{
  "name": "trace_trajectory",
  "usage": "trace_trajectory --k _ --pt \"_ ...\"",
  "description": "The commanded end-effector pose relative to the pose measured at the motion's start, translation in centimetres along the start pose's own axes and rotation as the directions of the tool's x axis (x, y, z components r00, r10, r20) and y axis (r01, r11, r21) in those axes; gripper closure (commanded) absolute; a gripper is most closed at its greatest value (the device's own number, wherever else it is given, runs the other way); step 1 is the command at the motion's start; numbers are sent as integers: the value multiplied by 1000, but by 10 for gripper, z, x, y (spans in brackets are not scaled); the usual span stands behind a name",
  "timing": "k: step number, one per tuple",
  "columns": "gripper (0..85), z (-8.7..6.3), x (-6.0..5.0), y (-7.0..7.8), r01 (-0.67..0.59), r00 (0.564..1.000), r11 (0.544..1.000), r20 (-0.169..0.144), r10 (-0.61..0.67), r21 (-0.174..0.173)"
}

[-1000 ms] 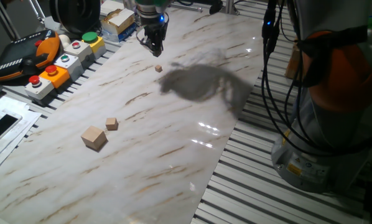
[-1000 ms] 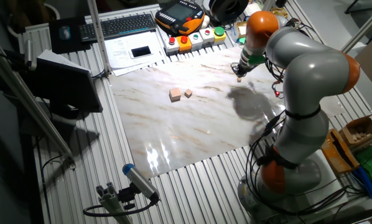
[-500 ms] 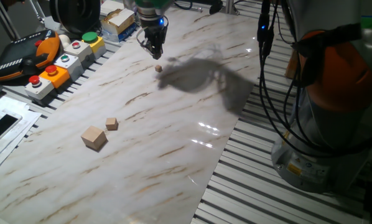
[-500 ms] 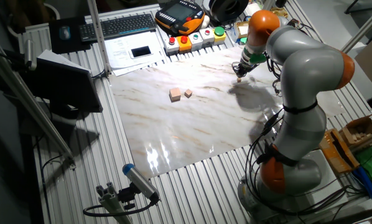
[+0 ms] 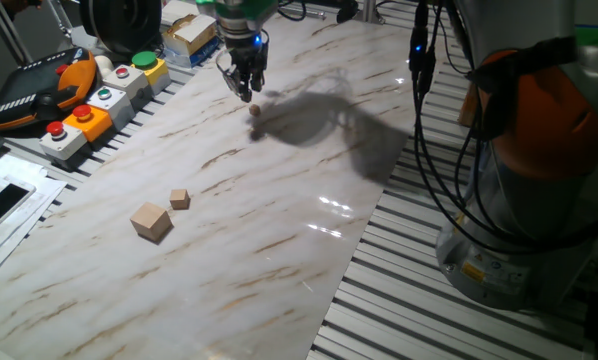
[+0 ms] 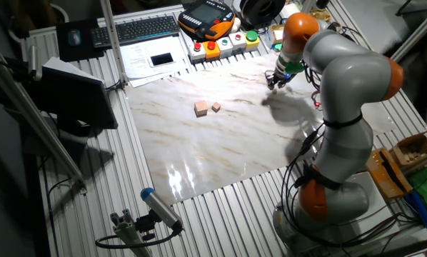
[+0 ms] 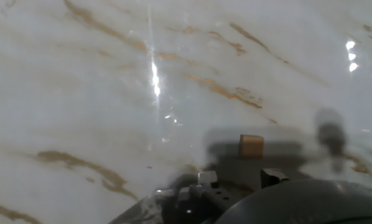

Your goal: Pick up the small block on the left and move it to the right

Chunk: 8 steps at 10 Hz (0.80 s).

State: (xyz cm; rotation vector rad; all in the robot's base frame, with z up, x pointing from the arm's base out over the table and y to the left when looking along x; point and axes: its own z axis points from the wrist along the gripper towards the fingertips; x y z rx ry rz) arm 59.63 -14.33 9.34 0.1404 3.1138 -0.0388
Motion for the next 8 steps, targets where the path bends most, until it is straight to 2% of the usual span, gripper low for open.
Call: trace_trajectory --k 1,8 --pt "270 5 -1 -2 -6 1000 1000 2 6 -2" --pt "247 33 -5 -10 -35 999 999 11 35 0"
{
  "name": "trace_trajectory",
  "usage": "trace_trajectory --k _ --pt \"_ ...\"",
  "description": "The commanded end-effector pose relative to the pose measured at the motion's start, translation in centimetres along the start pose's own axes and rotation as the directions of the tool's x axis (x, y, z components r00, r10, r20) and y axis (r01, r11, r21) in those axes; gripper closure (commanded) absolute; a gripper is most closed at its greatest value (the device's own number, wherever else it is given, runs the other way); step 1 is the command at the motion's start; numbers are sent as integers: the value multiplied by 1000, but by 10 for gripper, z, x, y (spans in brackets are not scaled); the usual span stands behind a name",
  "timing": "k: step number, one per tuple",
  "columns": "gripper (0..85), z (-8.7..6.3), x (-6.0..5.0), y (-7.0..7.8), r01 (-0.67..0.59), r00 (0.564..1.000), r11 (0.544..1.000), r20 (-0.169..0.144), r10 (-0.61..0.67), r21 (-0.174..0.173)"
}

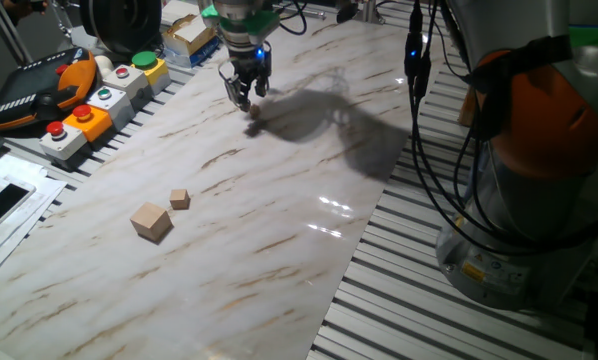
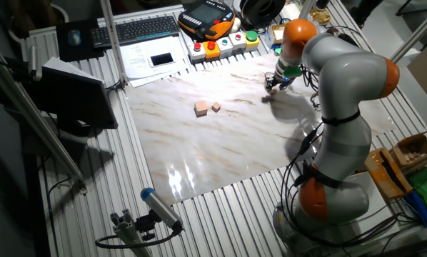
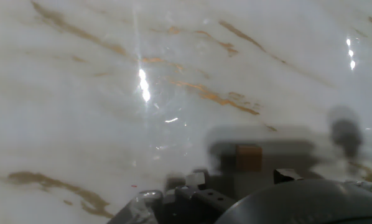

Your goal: Pick up the small block on the left and move it to the right

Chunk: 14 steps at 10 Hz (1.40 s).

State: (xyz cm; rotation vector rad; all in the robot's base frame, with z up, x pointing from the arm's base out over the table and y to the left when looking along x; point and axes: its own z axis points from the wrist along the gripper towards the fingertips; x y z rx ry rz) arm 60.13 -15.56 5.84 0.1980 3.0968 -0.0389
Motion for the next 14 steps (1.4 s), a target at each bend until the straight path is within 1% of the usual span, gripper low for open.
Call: trace_trajectory --k 1,6,9,14 --pt "243 3 -1 -1 -5 1000 1000 2 5 0" --pt "237 15 -4 -9 -5 1000 1000 9 5 0" --pt "237 25 -5 -10 -9 1000 1000 14 9 -4" --pt "243 29 -7 -13 -12 1000 1000 14 13 -5"
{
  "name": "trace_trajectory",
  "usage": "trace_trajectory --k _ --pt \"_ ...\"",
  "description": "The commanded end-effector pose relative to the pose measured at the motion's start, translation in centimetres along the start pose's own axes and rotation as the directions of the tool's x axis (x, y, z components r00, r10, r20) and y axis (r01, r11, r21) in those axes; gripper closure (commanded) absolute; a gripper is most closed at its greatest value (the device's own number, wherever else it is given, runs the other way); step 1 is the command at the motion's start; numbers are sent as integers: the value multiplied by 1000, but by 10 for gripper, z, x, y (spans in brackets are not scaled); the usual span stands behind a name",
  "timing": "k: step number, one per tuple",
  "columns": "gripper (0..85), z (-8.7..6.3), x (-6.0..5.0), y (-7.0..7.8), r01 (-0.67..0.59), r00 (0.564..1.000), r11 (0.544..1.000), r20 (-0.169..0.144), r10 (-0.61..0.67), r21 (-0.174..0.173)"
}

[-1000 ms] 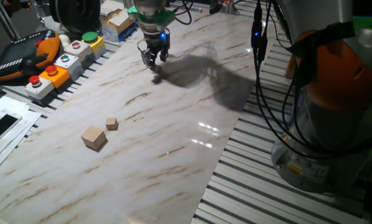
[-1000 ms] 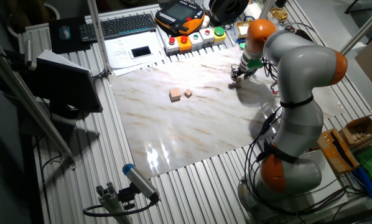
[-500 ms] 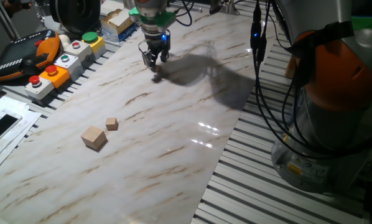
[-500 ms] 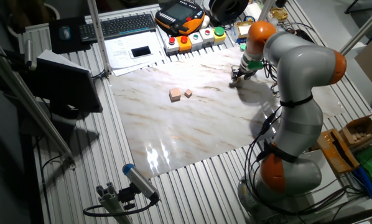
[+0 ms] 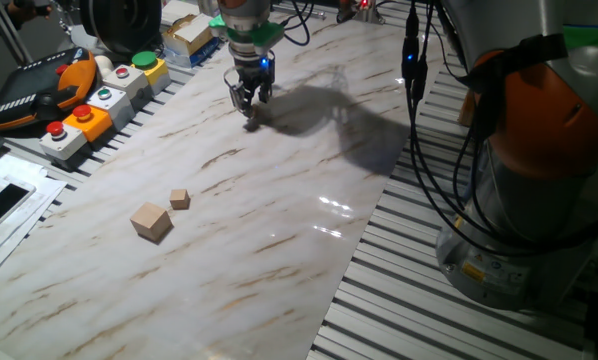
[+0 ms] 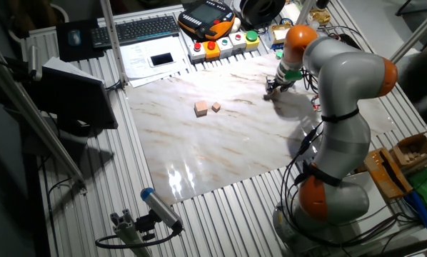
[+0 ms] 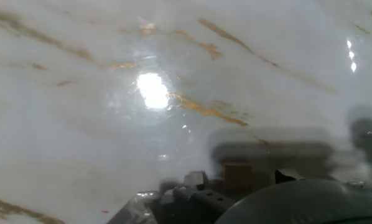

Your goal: Pick up the small block on the left and move it to the right

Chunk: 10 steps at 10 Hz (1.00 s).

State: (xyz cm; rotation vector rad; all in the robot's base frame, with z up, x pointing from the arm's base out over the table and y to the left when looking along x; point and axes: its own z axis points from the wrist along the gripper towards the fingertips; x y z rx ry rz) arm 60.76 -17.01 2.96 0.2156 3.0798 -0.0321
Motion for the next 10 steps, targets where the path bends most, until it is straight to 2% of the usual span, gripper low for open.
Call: trace_trajectory --k 1,4,6,7,10 --pt "247 1 0 0 -2 1000 1000 0 2 0" --pt "257 1 -3 0 0 1000 1000 -1 0 3" --pt "303 1 -3 0 6 1000 1000 -2 -6 3" --pt "370 2 -3 -1 14 1000 1000 -3 -14 3" --pt "647 6 -4 -1 34 999 999 -1 -34 0"
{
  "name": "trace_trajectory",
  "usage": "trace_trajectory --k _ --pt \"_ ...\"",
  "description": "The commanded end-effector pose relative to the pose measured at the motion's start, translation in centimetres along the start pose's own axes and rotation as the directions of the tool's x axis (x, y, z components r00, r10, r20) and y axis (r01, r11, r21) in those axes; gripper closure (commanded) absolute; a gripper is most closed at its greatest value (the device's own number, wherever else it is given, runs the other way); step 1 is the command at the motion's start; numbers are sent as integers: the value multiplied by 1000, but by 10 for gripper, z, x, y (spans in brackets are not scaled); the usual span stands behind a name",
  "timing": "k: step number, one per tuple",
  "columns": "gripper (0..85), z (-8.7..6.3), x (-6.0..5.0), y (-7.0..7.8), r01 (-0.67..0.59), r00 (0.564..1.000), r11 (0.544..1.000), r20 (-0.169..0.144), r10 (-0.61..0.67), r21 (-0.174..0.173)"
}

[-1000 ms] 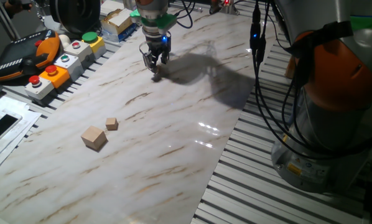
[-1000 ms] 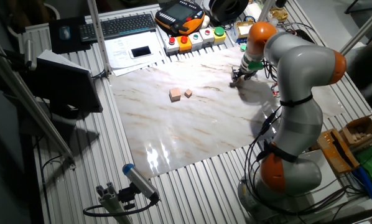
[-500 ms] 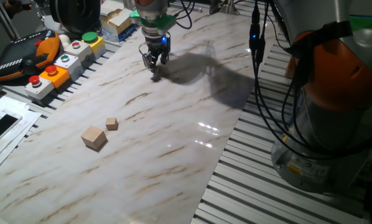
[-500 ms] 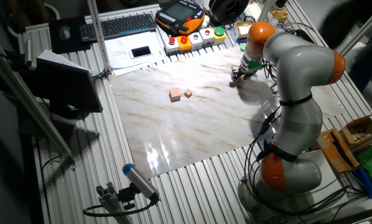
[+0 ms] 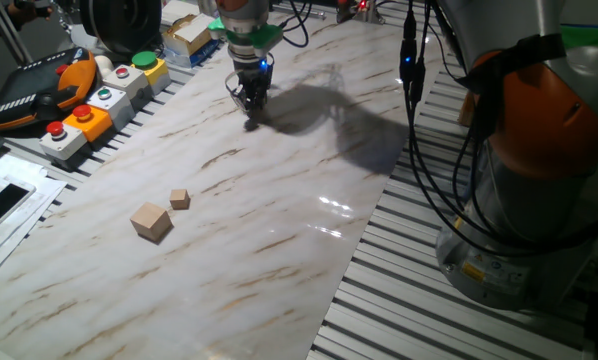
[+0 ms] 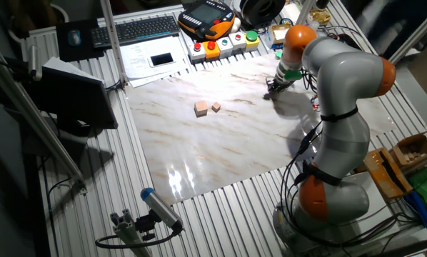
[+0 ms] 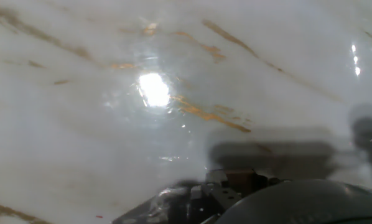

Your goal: Pick up the small block on the left and move it to the right

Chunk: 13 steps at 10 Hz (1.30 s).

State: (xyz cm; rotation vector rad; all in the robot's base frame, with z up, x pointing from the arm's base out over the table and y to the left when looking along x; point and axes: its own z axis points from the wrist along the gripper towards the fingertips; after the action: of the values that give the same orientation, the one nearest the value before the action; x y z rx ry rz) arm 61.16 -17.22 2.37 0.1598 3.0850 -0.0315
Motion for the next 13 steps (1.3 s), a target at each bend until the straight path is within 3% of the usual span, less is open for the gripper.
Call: trace_trajectory --k 1,2,4,8,10,13 --pt "793 -1 0 0 8 1000 1000 -4 -8 -5" --pt "843 -5 -1 0 9 1000 1000 -5 -9 -7" --pt "843 -16 -4 5 1 1000 1000 -15 -1 -20" --pt "843 -32 -11 31 5 1000 1000 -15 -5 -25" --pt "843 -43 -12 57 3 1000 1000 -26 -4 -28" --pt "843 -50 2 108 21 1000 1000 -16 -21 -8"
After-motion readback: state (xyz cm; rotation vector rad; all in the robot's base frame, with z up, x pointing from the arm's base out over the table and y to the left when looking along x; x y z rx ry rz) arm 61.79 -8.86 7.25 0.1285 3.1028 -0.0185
